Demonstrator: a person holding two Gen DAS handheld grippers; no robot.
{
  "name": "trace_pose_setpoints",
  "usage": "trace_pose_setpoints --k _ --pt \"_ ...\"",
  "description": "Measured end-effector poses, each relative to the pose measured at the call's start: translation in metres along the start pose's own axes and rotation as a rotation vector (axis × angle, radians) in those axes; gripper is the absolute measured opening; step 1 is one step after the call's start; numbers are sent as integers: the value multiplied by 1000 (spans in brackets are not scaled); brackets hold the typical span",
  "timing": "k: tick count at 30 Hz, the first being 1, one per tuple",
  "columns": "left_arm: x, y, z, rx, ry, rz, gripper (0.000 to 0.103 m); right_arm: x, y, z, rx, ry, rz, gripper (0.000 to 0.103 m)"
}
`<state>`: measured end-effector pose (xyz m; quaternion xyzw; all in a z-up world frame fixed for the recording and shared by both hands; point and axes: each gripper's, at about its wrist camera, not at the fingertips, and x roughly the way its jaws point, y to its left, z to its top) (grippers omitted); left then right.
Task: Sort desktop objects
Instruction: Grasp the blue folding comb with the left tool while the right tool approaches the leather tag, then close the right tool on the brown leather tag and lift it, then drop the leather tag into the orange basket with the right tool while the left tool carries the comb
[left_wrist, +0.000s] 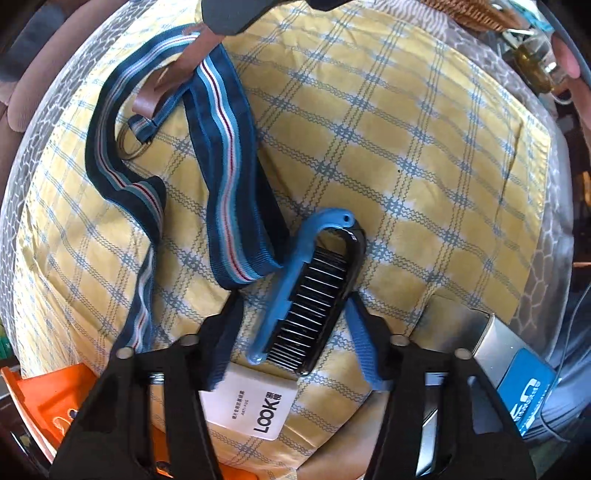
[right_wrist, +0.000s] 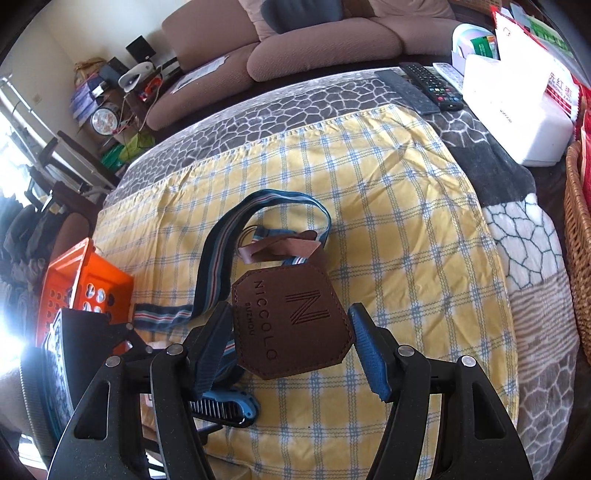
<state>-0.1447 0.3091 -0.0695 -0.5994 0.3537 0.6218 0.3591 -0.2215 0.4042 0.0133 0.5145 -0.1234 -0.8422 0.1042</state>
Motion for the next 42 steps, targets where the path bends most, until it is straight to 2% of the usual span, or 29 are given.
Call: trace_pose_setpoints --k 2,6,12,17,18,25,34,42 --pt "0 2 -1 -14 -18 12 39 -3 0 -2 2 -5 6 66" --pt "-12 11 -8 -52 -63 -24 35 -9 1 -3 4 -9 11 66" --pt "-41 27 -28 -101 -130 -37 35 -22 1 -4 18 -25 19 66" --pt "-84 22 -43 -147 -181 -39 35 -40 7 -3 25 -50 27 66" --pt "-99 11 -34 -153 -190 -43 35 -44 10 -3 22 -55 27 66" --pt "-149 7 -52 -231 -281 -57 35 -78 31 0 7 -93 35 66" --pt "-203 28 -101 -311 -369 -45 35 -125 83 10 -62 -144 23 65" --pt "-227 61 -173 -407 -405 -14 35 -144 150 10 -144 -158 23 65"
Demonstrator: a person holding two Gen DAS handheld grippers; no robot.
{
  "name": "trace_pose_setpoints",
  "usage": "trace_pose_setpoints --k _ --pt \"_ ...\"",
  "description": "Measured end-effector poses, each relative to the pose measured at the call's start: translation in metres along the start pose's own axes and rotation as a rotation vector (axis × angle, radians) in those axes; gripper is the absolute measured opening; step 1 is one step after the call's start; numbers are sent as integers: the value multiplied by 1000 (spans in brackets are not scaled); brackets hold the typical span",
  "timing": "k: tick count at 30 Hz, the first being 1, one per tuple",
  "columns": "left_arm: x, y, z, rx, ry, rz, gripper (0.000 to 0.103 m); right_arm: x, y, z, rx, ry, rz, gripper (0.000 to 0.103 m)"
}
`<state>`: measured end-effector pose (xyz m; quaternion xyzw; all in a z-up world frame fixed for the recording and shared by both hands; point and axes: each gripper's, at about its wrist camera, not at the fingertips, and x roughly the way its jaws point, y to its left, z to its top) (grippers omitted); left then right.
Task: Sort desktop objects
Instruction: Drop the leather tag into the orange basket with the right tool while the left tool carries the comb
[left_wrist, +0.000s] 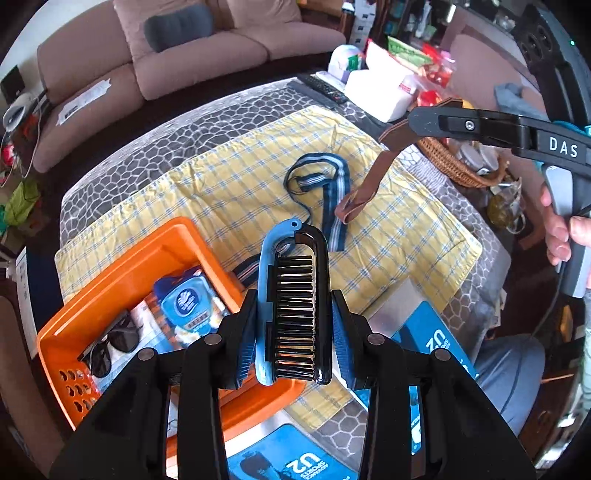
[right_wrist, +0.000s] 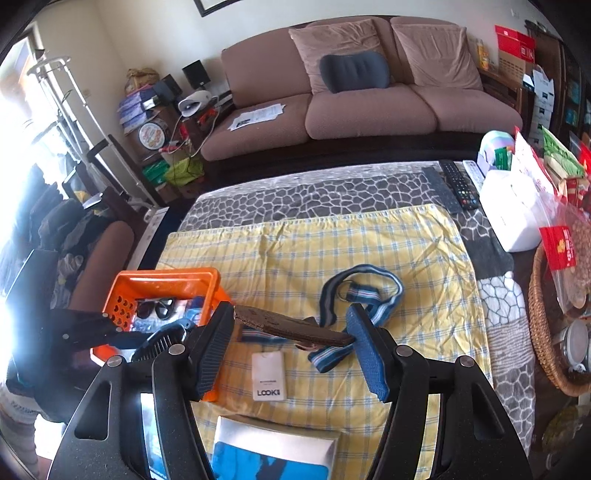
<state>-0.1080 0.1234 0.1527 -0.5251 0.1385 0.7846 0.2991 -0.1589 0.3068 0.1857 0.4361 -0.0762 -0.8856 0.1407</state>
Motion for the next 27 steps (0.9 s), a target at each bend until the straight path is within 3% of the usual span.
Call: trace_pose_setpoints --k 7,15,27 --pt "-33 77 -56 -137 -24 30 35 18 76 1 -86 30 65 65" --pt "-45 147 -113 -255 -31 38 35 66 163 1 -164 80 128 65" --pt "-28 201 -154 -365 -33 -3 35 144 240 -16 -199 154 188 65"
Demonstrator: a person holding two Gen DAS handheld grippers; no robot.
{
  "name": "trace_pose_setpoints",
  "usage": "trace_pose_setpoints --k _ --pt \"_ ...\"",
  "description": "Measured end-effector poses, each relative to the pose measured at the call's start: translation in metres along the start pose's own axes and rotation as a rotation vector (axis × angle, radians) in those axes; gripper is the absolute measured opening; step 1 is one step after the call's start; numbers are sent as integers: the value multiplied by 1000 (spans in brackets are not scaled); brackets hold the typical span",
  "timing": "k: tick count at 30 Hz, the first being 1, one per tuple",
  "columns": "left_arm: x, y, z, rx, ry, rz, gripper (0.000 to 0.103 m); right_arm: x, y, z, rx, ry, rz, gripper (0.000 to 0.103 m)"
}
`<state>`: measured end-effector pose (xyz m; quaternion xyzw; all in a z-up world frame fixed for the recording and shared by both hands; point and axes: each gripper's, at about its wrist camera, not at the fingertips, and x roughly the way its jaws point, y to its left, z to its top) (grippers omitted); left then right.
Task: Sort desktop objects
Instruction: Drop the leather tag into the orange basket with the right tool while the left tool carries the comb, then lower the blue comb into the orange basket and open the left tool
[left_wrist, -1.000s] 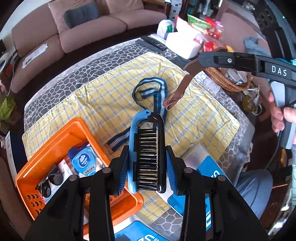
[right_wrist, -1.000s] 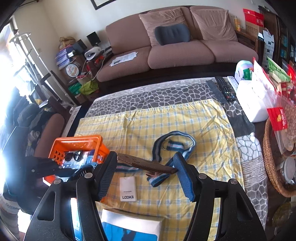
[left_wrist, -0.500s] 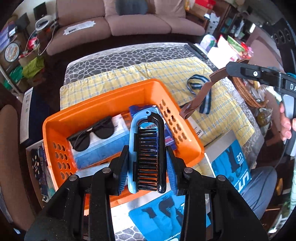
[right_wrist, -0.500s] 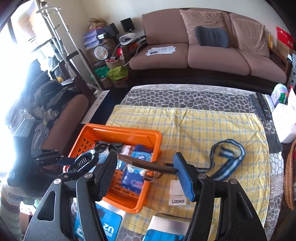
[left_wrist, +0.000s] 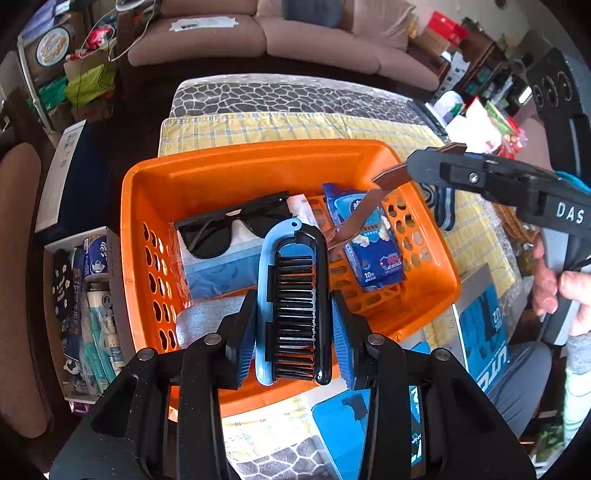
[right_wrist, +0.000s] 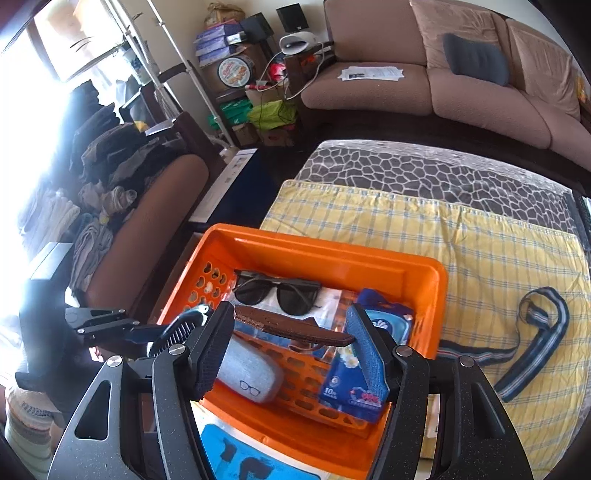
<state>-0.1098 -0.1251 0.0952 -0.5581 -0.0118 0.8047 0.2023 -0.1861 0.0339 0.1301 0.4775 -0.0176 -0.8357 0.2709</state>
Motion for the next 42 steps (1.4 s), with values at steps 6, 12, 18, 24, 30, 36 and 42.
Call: trace_pose_setpoints --k 6,12,18,24,30,36,42 --pt "9 5 -3 -19 2 -20 35 37 6 -22 -26 11 -41 65" --pt "14 7 -5 -33 6 -28 35 62 -9 -56 3 24 -64 65" --pt "18 10 -10 -48 14 -27 35 93 -13 -79 -2 134 -110 65" --pt "21 8 -11 -47 21 -26 35 107 -12 -85 -11 211 -97 76" --pt "25 6 -12 -49 24 -27 35 84 -22 -76 62 148 -57 76" --pt "30 6 -14 -54 35 -12 35 62 -32 -73 91 120 -50 76" --pt "39 -1 -15 -60 48 -7 35 47 -32 -71 96 93 -22 76"
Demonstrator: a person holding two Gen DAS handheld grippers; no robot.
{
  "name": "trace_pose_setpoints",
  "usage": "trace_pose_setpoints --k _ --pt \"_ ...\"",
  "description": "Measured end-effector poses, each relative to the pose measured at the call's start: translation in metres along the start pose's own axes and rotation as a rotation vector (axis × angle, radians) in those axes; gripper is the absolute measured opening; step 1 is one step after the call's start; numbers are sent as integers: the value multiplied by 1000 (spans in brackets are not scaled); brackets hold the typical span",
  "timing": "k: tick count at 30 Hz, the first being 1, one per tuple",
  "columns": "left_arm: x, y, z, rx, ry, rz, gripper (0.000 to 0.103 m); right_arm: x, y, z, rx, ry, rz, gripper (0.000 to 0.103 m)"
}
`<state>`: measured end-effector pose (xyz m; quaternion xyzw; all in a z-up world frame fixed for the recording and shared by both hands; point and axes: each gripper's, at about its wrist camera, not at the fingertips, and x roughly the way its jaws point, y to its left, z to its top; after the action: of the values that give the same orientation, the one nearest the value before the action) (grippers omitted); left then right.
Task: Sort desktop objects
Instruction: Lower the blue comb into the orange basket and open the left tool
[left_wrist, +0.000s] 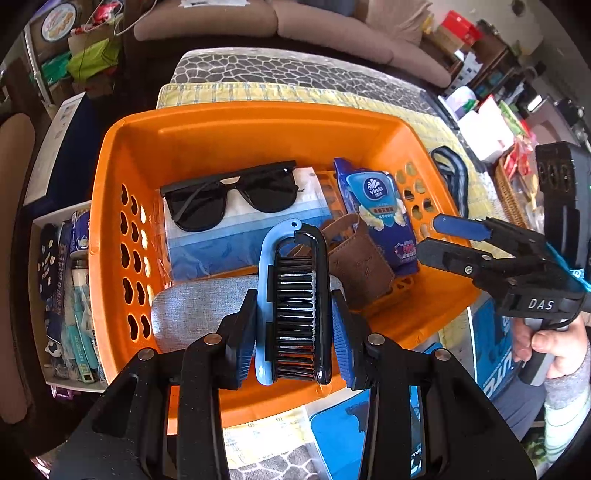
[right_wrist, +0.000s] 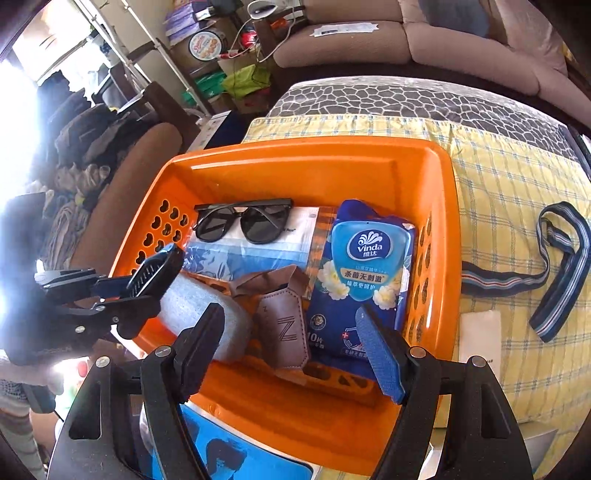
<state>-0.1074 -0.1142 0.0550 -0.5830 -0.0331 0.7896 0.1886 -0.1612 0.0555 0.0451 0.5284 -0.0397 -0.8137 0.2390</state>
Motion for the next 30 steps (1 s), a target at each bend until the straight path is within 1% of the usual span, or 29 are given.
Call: trace_pose_setpoints --k 4,10,12,15,16,19,21,24,27,30 --pt "5 -9 4 2 0 -7 35 -8 -3 -1 -2 -10 11 76" --pt "13 -25 12 3 -5 -26 35 -19 -15 -2 11 -32 -1 76" --pt "12 -24 16 1 -9 -32 35 -23 -20 -3 16 -38 -3 76" --pt "8 -17 24 18 -9 -19 35 -27 -26 -4 19 -40 1 76" --pt "6 -14 27 43 -2 -11 35 -27 -28 -4 19 -39 2 76" --pt "3 -9 37 143 28 53 35 -28 -31 -5 17 -38 11 76" --pt "4 -7 42 206 61 75 35 -27 -31 -5 14 -35 16 76" --pt "11 -5 44 295 123 109 35 -23 -30 -4 4 -23 19 76" --pt "23 -1 43 354 171 144 35 -19 -26 -1 -12 -14 16 76" --pt "32 3 43 389 190 133 35 -12 -21 6 -13 -7 20 76"
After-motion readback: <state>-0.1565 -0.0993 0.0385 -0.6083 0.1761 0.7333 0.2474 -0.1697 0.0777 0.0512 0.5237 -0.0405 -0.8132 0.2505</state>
